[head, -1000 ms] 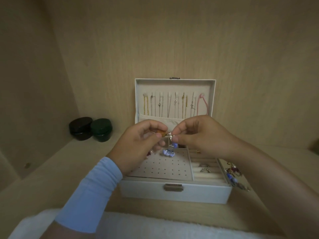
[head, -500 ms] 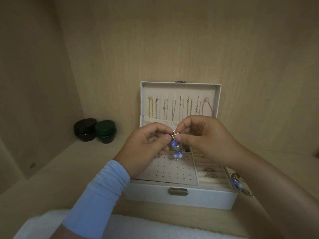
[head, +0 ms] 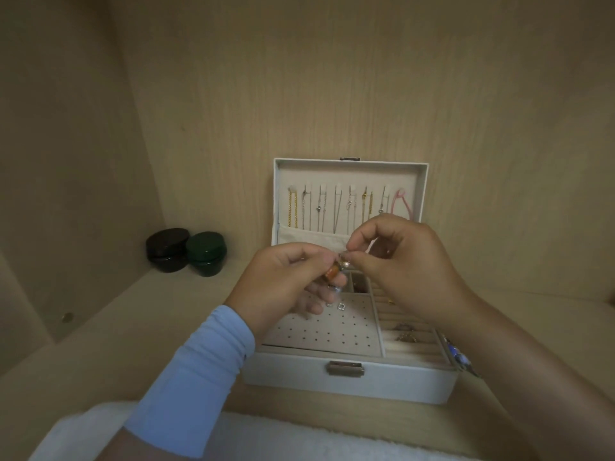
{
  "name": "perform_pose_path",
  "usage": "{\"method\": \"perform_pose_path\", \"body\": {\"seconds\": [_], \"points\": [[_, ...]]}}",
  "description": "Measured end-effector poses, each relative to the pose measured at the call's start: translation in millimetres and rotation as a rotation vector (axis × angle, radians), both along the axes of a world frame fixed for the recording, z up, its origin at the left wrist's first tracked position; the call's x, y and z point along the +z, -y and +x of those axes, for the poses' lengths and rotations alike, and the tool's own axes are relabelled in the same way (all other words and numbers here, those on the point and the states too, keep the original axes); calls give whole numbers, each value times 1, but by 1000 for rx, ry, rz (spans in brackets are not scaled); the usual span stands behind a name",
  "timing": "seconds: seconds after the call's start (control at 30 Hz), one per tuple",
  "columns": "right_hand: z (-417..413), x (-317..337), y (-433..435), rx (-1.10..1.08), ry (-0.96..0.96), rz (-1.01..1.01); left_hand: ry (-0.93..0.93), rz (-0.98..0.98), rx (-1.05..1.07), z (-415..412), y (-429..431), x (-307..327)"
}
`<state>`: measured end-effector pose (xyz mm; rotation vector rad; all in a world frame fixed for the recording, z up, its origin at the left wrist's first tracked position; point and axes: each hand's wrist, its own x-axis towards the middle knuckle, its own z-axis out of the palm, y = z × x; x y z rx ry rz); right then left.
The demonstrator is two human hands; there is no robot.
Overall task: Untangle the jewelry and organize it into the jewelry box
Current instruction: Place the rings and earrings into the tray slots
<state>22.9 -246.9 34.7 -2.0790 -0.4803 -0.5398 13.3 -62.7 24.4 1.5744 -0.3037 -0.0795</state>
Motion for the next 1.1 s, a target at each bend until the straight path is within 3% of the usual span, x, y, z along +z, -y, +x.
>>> {"method": "perform_pose_path", "body": {"seconds": [0.13,0.27,0.4,0.6,0.77,1.1], "points": [[-4,4,-3,170,-194,233,-144,-156,-8,0,5,0],[-4,-1,-4,115,-153,15,-115,-138,47,1,6,0],[0,-1,-3,66,-116,57,-100,-124,2,-2,5,2],[0,9,3,231,-334,309,188,147,168,1,-1,-2],[-4,14,5,258,-381,264,299,163,210,4,0,-4],[-6,18,7,320,-423,221,80,23,69,-1,5,2]]}}
